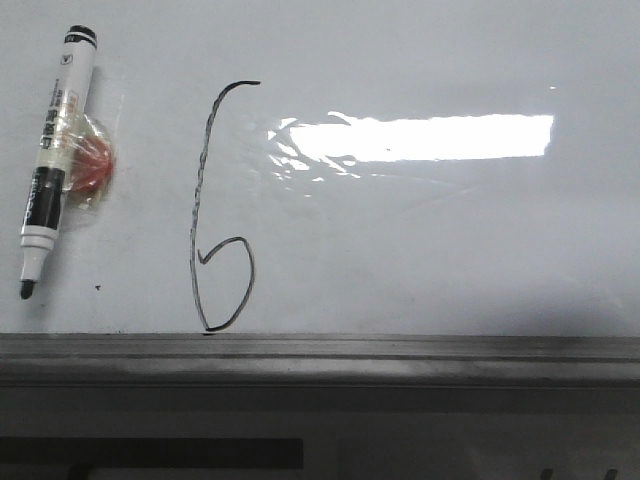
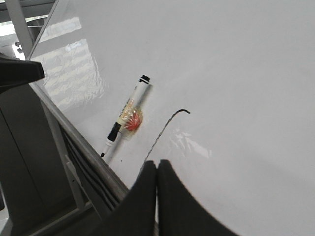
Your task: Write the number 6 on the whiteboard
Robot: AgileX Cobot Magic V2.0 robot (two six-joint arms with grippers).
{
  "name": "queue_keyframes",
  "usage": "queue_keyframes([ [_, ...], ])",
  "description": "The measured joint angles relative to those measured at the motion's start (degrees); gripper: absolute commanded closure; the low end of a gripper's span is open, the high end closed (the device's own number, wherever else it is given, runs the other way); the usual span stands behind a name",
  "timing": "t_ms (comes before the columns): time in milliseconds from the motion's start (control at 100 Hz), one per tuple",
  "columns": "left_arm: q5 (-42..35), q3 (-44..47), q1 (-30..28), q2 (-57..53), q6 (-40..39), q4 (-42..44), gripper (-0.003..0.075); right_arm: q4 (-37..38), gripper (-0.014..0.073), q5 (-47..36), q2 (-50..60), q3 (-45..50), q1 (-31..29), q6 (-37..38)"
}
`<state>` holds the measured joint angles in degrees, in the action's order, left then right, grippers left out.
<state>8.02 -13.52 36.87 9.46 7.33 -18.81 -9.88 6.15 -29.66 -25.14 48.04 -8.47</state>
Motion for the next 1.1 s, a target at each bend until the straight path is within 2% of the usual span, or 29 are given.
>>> queue_keyframes([
  [160,-0.27,2.96,0.00,0.00,0.00,2.45,0.0739,1.72,0.0657,-4.54,6.09,7.29,0.00,-0.11],
  [320,-0.87,3.20,0.00,0.00,0.00,3.42,0.0739,1.74,0.0657,-5.39,8.69,10.78,0.00,-0.11],
  [1100,-1.37,3.84,0.00,0.00,0.00,3.42,0.0739,1.83,0.0657,-5.72,8.78,10.89,0.00,0.00],
])
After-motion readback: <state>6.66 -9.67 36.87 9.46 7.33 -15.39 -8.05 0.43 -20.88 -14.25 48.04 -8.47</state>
